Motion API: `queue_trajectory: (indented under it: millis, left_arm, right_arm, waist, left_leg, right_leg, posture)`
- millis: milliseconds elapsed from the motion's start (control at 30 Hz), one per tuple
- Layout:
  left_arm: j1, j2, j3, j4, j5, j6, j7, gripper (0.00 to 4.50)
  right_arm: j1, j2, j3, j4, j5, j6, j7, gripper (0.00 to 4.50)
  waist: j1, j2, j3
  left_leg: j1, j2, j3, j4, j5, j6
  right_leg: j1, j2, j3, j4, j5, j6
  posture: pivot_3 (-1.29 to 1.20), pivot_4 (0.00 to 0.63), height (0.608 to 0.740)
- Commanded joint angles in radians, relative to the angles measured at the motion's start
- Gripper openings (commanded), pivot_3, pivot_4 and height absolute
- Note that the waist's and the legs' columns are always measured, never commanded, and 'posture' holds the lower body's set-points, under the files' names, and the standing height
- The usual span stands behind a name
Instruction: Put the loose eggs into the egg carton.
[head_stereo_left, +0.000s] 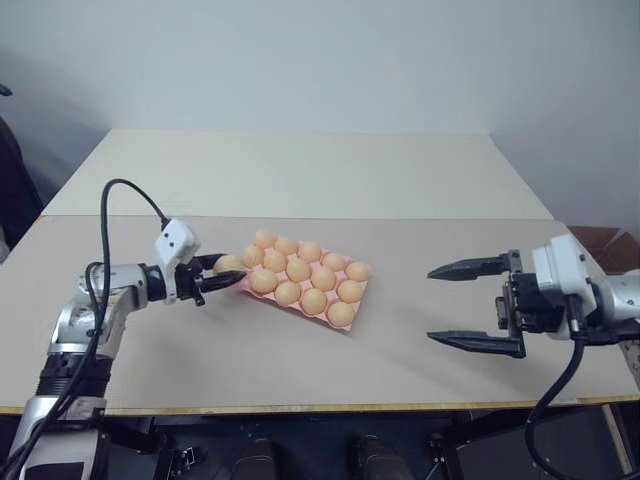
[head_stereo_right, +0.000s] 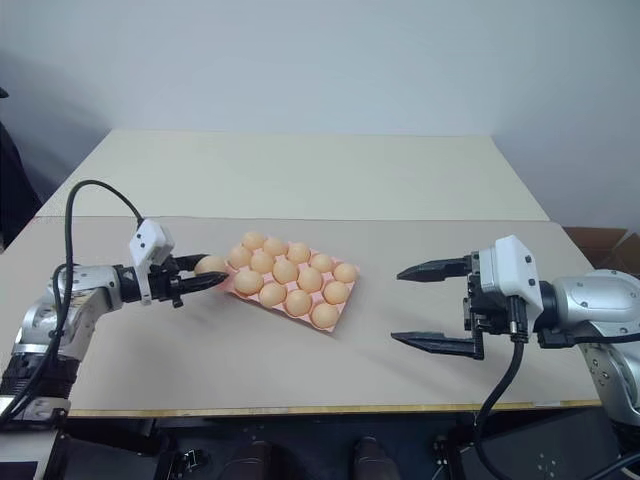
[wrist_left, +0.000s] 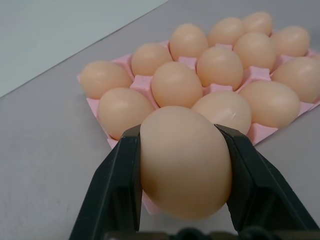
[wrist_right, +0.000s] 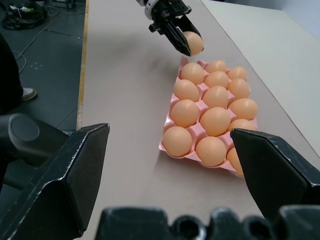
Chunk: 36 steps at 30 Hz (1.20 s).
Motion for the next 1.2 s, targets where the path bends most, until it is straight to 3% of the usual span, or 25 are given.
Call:
queue_trajectory:
  millis: [33,200,233,533,700,800,1000,1200]
  left_arm:
    - [-0.039,-0.006,0.001,0.006,0.008,0.008,0.015,2.8]
    - [-0.035,0.01,0.022,-0.001,0.008,-0.02,0.01,4.42]
    - [-0.032,0.012,0.03,-0.007,0.005,-0.025,0.013,4.47]
    - [0.033,0.116,0.185,-0.119,-0.088,0.026,-0.004,4.47]
    - [0.162,0.219,0.31,-0.204,-0.145,0.043,-0.057,4.47]
    - [0.307,0.269,0.447,-0.283,-0.208,0.068,-0.123,4.47]
    - [0.51,0.266,0.622,-0.392,-0.287,0.133,-0.143,4.47]
    - [0.592,0.239,0.653,-0.475,-0.328,0.172,-0.111,4.47]
  right_arm:
    - [0.002,-0.003,-0.045,-0.035,0.026,-0.011,-0.009,4.5]
    - [0.017,-0.004,-0.059,-0.045,0.029,-0.008,-0.015,4.5]
    - [0.019,-0.004,-0.06,-0.045,0.029,-0.008,-0.015,4.5]
    - [0.013,-0.01,-0.053,-0.027,0.03,-0.017,-0.012,4.5]
    - [0.001,-0.014,-0.051,-0.002,0.026,-0.022,0.005,4.5]
    - [-0.013,-0.017,-0.046,0.015,0.025,-0.023,0.022,4.5]
    - [-0.027,-0.018,-0.034,0.032,0.021,-0.024,0.041,4.5]
    - [-0.045,-0.019,-0.023,0.042,0.017,-0.018,0.05,4.5]
  waist:
    - [0.0,0.0,0.0]
    - [-0.001,0.0,0.0]
    - [-0.001,0.0,0.0]
    - [-0.006,0.0,0.0]
    - [-0.008,0.0,0.0]
    - [-0.009,0.0,0.0]
    - [-0.006,0.0,0.0]
    - [0.002,0.0,0.0]
  left_leg:
    - [0.0,0.0,0.0,0.0,0.0,0.0]
    - [0.0,0.0,0.0,0.0,0.0,0.0]
    - [0.0,0.0,0.0,0.0,0.0,0.0]
    - [0.0,0.001,0.0,0.0,0.0,0.0]
    - [0.001,0.001,0.0,0.0,0.0,0.0]
    - [0.0,0.001,0.0,0.0,0.0,0.0]
    - [0.0,0.001,0.001,0.0,0.0,0.0]
    - [0.0,0.001,0.001,0.0,0.0,0.0]
  right_leg:
    - [0.0,0.0,0.0,0.0,0.0,0.0]
    - [0.0,0.0,0.0,0.0,0.0,0.0]
    - [0.0,0.0,0.0,0.0,0.0,0.0]
    - [0.0,0.0,0.0,0.0,0.0,0.0]
    - [0.0,0.0,0.0,0.0,0.0,0.0]
    - [-0.001,-0.001,0.0,0.0,-0.002,-0.003]
    - [-0.001,-0.001,0.0,0.0,-0.004,-0.006]
    - [-0.002,-0.001,-0.001,-0.001,-0.004,-0.006]
  posture:
    - [0.0,0.15,0.74]
    - [0.0,0.15,0.74]
    - [0.0,0.15,0.74]
    - [0.0,0.15,0.74]
    - [0.0,0.15,0.74]
    - [0.0,0.15,0.74]
    - [0.0,0.15,0.74]
    - [0.0,0.15,0.74]
